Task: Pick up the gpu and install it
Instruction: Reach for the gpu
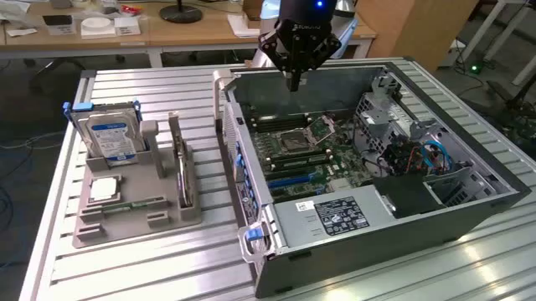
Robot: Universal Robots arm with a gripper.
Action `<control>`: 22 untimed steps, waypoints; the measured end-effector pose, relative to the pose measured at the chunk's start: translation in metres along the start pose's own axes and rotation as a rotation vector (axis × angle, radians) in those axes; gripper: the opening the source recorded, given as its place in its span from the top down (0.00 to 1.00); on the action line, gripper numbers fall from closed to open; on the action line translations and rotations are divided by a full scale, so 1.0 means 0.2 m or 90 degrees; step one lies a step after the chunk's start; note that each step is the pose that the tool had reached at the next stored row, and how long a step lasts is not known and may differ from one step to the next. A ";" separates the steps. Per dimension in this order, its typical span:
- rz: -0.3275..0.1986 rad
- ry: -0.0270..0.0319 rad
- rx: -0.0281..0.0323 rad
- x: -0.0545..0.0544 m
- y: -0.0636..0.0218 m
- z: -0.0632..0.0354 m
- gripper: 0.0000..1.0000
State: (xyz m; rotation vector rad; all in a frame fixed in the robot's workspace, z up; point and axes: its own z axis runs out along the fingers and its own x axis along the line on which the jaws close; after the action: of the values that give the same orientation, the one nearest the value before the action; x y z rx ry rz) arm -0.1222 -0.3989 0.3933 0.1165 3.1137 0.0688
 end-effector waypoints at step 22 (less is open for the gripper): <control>0.000 0.0000 0.0000 0.13 -0.014 -0.003 0.89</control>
State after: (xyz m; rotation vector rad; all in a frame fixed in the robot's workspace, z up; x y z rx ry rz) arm -0.1485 -0.3996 0.3933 0.1165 3.1137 0.0689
